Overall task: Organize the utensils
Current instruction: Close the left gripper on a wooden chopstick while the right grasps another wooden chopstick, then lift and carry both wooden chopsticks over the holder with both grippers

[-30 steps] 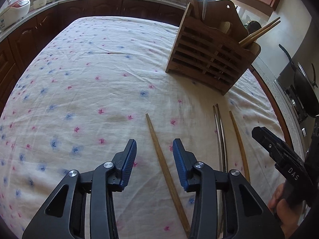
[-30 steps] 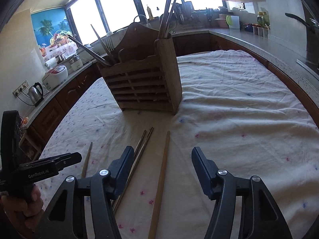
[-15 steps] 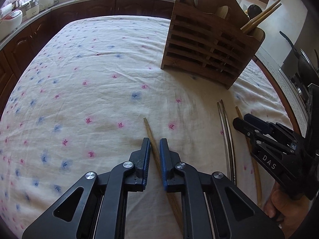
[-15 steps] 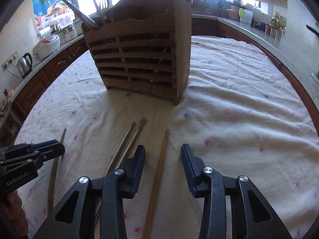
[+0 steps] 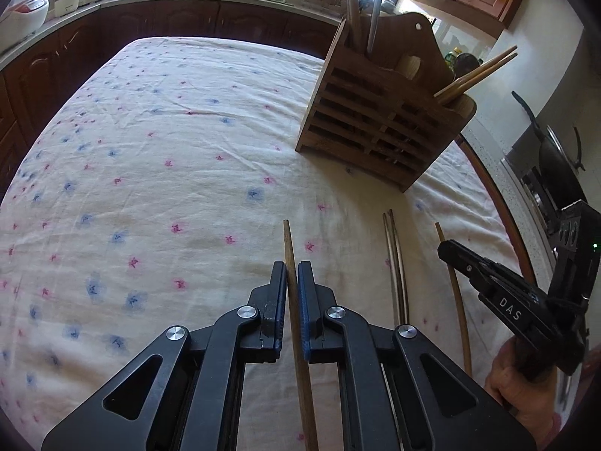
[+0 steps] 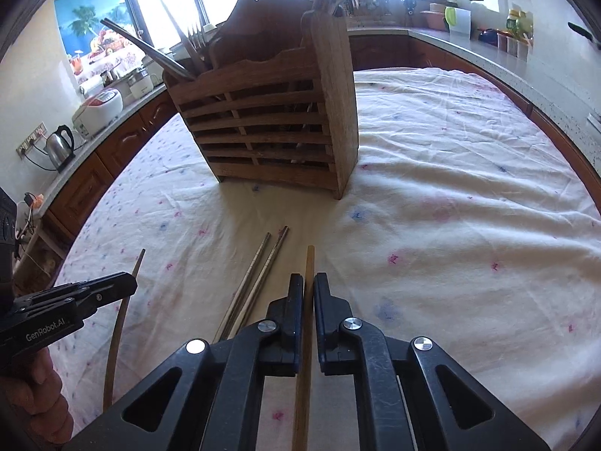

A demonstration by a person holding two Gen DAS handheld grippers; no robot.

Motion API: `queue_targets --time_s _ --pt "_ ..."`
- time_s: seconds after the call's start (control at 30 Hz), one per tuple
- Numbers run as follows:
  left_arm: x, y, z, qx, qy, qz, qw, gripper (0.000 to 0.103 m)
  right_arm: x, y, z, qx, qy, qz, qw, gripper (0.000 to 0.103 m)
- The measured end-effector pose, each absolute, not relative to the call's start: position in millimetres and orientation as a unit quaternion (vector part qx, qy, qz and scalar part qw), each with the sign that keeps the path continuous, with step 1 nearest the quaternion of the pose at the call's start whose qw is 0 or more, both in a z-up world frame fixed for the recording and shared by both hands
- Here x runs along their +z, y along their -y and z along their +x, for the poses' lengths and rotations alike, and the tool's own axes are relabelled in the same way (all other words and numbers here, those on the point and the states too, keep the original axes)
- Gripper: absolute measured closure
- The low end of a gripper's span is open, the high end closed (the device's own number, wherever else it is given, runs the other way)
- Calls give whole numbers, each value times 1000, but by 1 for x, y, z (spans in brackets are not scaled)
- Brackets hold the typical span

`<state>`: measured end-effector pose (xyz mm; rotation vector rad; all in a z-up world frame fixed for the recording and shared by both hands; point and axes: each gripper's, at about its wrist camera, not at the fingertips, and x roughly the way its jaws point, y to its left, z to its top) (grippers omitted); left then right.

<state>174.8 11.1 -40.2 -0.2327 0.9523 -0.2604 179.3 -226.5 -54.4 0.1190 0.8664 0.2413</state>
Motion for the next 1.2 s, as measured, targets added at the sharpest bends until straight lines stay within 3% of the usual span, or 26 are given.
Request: queue_targets --time_s 0.7,1.2 --pt "72 -38 131 -178 -334 -156 913 98 85 261 116 136 -251 112 952 98" --pt "91 -44 125 -173 -304 -161 923 98 109 267 108 136 -209 117 961 98"
